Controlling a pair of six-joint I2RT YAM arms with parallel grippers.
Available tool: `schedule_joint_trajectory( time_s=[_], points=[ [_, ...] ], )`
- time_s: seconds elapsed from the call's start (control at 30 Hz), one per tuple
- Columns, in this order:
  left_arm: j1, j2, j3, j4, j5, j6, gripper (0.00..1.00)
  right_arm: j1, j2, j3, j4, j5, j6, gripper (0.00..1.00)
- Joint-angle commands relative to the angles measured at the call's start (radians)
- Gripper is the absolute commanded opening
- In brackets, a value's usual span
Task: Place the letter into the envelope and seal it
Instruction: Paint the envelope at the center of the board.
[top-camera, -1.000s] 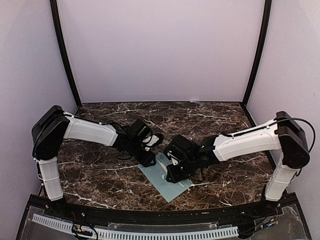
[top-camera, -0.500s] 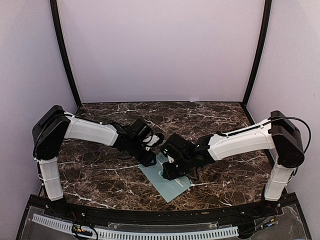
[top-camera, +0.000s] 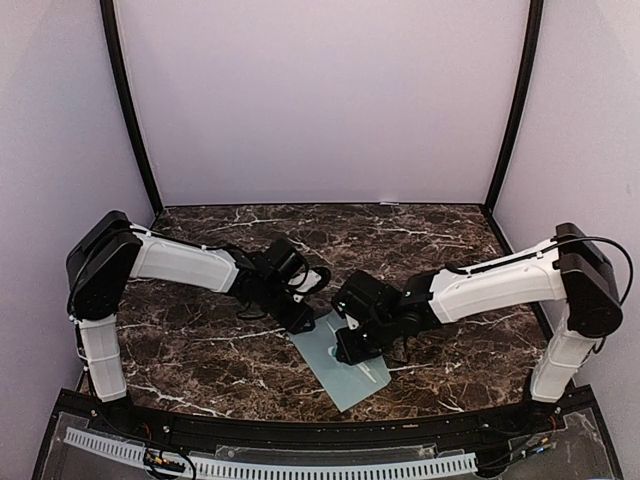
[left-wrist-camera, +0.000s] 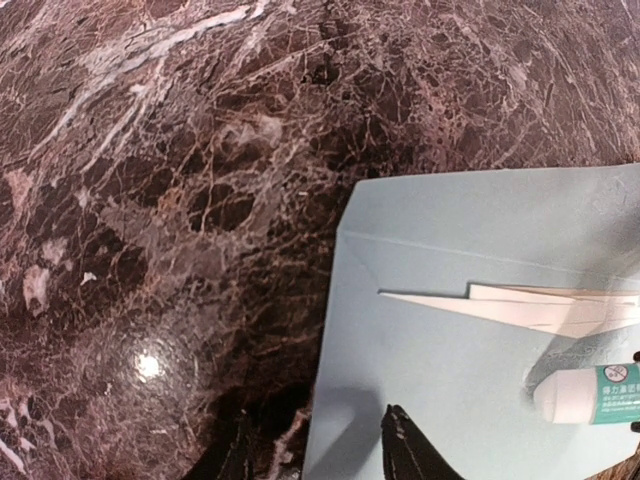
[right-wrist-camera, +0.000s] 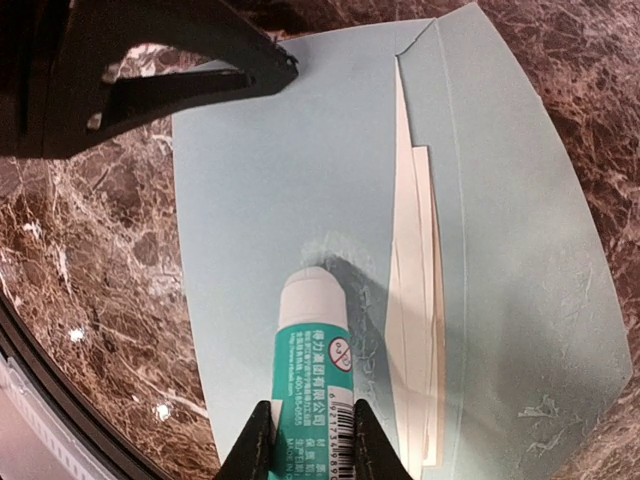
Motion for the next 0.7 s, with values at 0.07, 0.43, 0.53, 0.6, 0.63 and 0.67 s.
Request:
schedule_joint_trajectory(
  time_s=[0.07,0.43,0.53,0.6,0.63,0.67],
  points=[
    [-0.011,0.044,-0.012,-0.077,0.001,0.000,0.43,0.029,-0.076,-0.054,-0.053,0.017,0.043,0.05],
    [-0.026,-0.019,-0.040,-0.005,0.154,-0.003,0.60,0.066,-0.183,-0.084,-0.095,0.029,0.105,0.05],
    [-0.045,-0.012,-0.042,-0.002,0.160,-0.004,0.61,0.072,-0.208,-0.109,-0.113,0.029,0.124,0.05],
    [-0.059,-0.006,-0.040,-0.005,0.152,-0.004,0.62,0.076,-0.225,-0.132,-0.114,0.027,0.132,0.05],
    [-0.068,-0.005,-0.039,-0.007,0.145,-0.004,0.62,0.078,-0.235,-0.138,-0.107,0.022,0.134,0.05],
    [-0.072,-0.003,-0.038,-0.012,0.126,-0.003,0.62,0.078,-0.246,-0.154,-0.096,0.015,0.138,0.05]
  ],
)
